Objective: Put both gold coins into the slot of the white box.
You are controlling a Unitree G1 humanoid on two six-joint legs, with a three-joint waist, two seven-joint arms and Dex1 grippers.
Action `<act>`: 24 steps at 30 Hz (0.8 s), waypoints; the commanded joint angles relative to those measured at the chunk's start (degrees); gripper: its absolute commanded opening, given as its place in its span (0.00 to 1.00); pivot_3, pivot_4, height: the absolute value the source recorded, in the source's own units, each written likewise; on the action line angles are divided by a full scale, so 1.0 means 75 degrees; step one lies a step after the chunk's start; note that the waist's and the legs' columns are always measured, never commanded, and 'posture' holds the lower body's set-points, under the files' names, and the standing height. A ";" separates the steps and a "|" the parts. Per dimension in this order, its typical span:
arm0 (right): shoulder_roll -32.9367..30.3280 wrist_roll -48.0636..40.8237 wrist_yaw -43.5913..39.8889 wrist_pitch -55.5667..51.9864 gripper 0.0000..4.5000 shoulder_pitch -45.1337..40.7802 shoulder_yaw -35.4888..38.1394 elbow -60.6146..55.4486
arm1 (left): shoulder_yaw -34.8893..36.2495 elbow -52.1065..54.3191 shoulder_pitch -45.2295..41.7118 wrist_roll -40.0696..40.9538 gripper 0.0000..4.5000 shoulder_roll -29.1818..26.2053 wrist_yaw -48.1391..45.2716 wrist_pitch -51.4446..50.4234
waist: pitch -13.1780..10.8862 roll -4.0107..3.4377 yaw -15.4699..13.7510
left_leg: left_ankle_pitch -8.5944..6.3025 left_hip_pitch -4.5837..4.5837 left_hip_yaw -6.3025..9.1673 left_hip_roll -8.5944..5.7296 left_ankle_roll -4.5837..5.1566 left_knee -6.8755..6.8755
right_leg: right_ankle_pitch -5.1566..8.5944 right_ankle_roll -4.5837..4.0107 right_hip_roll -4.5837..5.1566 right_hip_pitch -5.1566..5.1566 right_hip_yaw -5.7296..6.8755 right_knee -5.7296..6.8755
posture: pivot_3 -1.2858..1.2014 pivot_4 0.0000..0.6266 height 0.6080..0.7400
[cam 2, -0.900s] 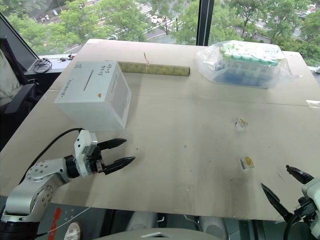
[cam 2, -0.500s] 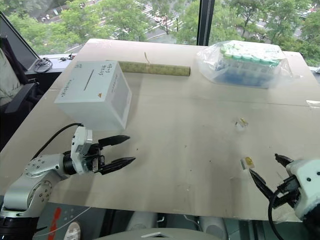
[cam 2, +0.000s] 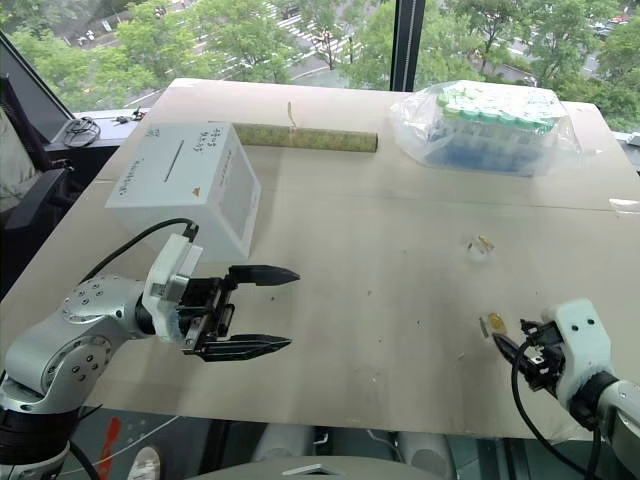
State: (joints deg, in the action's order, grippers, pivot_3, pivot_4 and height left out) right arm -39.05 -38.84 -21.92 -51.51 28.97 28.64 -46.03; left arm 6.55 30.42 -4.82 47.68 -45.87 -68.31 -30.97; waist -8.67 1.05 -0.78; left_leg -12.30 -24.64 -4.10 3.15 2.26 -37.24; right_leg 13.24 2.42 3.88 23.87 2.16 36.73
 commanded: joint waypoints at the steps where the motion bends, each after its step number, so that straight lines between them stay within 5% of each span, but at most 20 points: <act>1: -0.0048 -0.0031 0.0059 -0.0203 0.51 -0.0231 -0.0003 0.0001 | 0.0110 0.0483 -0.0160 0.0292 1.00 -0.0088 0.0178 -0.0111 | 0.0000 0.0001 -0.0006 | 0.0000 -0.0001 0.0002 0.0000 0.0000 -0.0001 | 0.0000 0.0000 -0.0002 -0.0001 0.0000 0.0000 | 0.52 0.24 1.00; 9: -0.0045 -0.0121 -0.0025 -0.0507 0.51 -0.0495 -0.0027 0.0065 | 0.0325 0.0929 0.0143 0.0472 1.00 -0.0203 0.0460 -0.0157 | -0.0001 0.0002 -0.0011 | 0.0000 0.0002 0.0004 0.0000 0.0000 -0.0003 | 0.0000 0.0000 -0.0005 -0.0009 -0.0001 -0.0001 | 0.52 0.24 1.00; 12: -0.0036 -0.0072 -0.0032 -0.0514 0.35 -0.0515 -0.0018 0.0119 | 0.0344 0.0950 0.0179 0.0477 1.00 -0.0207 0.0497 -0.0150 | -0.0001 0.0002 -0.0010 | 0.0000 0.0007 0.0005 0.0000 0.0000 -0.0007 | 0.0001 0.0001 -0.0009 -0.0013 -0.0001 0.0000 | 0.52 0.24 1.00; 14: -0.0058 -0.0050 -0.0071 -0.0505 0.16 -0.0515 -0.0029 0.0116 | 0.0327 0.0938 0.0180 0.0464 1.00 -0.0201 0.0510 -0.0149 | -0.0001 0.0002 -0.0010 | 0.0000 0.0007 0.0004 0.0000 0.0000 -0.0007 | 0.0001 0.0001 -0.0009 -0.0013 -0.0002 0.0000 | 0.52 0.24 1.00; 24: -0.0036 0.0093 -0.0192 -0.0420 0.16 -0.0497 -0.0099 0.0205 | 0.0163 0.0714 0.0110 0.0294 1.00 -0.0140 0.0457 -0.0081 | -0.0001 0.0002 -0.0010 | 0.0000 0.0007 0.0004 0.0000 0.0000 -0.0007 | 0.0001 0.0001 -0.0009 -0.0013 -0.0002 0.0000 | 0.52 0.24 1.00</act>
State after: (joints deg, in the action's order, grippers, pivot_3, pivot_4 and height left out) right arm -39.25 -38.53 -23.04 -55.65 25.44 27.66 -44.11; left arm 7.82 35.43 -3.60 49.70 -46.89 -64.60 -32.33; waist -8.68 1.07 -0.85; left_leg -12.30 -24.59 -4.06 3.16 2.26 -37.29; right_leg 13.25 2.43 3.81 23.78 2.14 36.73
